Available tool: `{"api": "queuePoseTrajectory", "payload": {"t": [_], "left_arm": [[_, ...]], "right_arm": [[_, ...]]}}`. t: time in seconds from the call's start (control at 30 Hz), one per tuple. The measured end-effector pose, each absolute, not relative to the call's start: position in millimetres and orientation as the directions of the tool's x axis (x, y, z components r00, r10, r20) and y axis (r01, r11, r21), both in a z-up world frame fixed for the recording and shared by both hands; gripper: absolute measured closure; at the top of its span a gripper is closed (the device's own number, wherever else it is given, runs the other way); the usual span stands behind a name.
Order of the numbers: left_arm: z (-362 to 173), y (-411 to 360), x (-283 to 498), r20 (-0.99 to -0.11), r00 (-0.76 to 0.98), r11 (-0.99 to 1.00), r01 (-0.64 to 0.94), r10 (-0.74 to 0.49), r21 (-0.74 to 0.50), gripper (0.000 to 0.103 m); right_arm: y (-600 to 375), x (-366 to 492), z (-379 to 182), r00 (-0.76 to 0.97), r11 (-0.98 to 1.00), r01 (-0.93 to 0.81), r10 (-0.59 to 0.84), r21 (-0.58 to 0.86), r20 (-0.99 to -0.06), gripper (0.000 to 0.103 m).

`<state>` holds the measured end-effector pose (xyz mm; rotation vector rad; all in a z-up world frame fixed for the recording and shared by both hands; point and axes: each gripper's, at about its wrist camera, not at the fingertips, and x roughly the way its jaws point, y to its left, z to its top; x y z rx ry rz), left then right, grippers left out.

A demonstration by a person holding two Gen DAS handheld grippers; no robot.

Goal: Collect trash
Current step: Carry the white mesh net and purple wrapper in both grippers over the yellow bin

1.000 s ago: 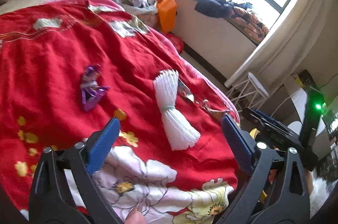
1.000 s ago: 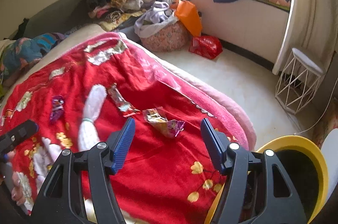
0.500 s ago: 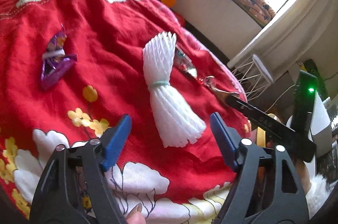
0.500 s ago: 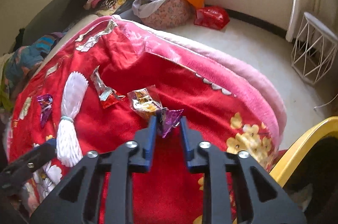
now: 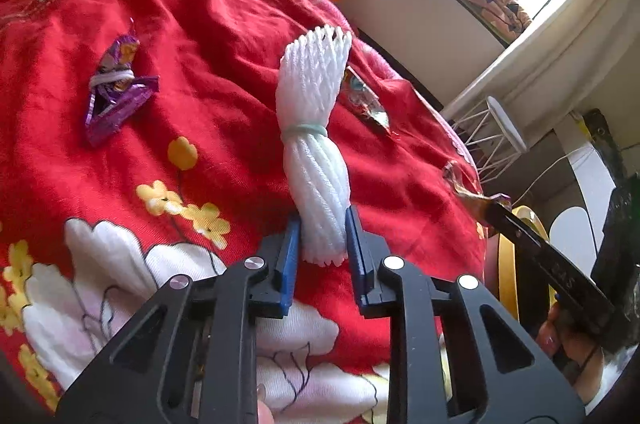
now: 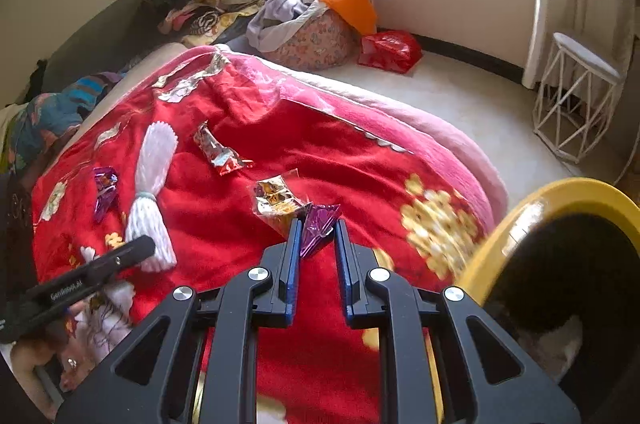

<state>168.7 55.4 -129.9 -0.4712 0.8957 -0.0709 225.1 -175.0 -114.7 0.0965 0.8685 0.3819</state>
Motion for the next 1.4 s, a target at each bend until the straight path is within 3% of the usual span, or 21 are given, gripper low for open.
{"api": "queuePoseTrajectory", "payload": {"t": [0.73, 1.4], "left_arm": [[-58, 29, 126, -0.627, 0.738, 0.926, -0.010, -0.248, -0.378, 0.087], [-25, -26, 116, -0.567, 0.749, 0.923, 0.159, -0.344, -0.351, 0.087]], "right_arm": [[-201, 161, -59, 0.660, 0.912, -0.337, 0.407, 0.235, -0.631, 0.087], [-267, 147, -36, 0.763, 0.954, -0.192, 0.293, 0.231, -0.577, 0.087]]}}
